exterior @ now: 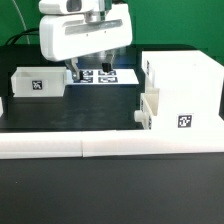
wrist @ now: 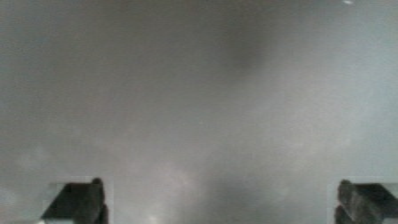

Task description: Assemble drawer

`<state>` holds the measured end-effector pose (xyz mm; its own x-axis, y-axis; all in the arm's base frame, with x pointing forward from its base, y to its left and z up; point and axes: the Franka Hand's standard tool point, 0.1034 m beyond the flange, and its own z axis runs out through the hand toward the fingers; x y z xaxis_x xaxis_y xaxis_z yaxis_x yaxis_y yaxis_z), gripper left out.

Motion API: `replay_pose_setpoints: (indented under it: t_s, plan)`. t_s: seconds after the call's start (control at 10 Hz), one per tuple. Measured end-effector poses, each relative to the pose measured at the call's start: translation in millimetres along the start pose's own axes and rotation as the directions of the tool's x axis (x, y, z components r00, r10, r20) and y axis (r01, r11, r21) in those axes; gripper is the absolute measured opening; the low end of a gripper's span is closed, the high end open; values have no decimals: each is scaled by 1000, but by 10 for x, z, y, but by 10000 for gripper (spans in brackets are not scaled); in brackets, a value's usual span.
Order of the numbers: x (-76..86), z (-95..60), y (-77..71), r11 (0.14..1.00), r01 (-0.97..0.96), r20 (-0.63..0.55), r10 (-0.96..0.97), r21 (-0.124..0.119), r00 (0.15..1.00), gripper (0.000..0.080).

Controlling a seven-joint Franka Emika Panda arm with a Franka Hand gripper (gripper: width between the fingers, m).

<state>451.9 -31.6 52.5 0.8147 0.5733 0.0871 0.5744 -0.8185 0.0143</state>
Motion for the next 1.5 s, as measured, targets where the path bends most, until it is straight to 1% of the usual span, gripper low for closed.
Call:
replay_pose_setpoints:
  t_s: [0.1, 0.2, 0.4, 0.5, 0.6, 0.8, 0.9, 1.1, 1.2, 1.3, 1.5]
  plan:
    - [-45, -9, -13, 997, -77, -21, 77, -15, 997, 649]
    - [-52, 4, -32, 989, -146, -17, 146, -7, 989, 649]
    - [-46, 5, -32, 972, -234, -20, 233, -3, 972, 649]
    - [-55, 5, -32, 948, -318, -18, 318, 1, 948, 649]
    - [-108, -7, -41, 923, -384, -7, 384, 0, 923, 649]
    - [-285, -73, -119, 910, -415, 8, 415, -17, 910, 649]
    - [-396, -91, -125, 904, -427, 17, 427, -23, 904, 649]
    - [-564, -73, -101, 899, -436, 24, 437, -30, 899, 649]
    - [-667, -41, -125, 901, -433, 29, 434, -32, 901, 649]
    - [-631, -48, -128, 904, -426, 28, 427, -31, 904, 649]
    - [-630, -48, -123, 905, -425, 27, 426, -31, 904, 649]
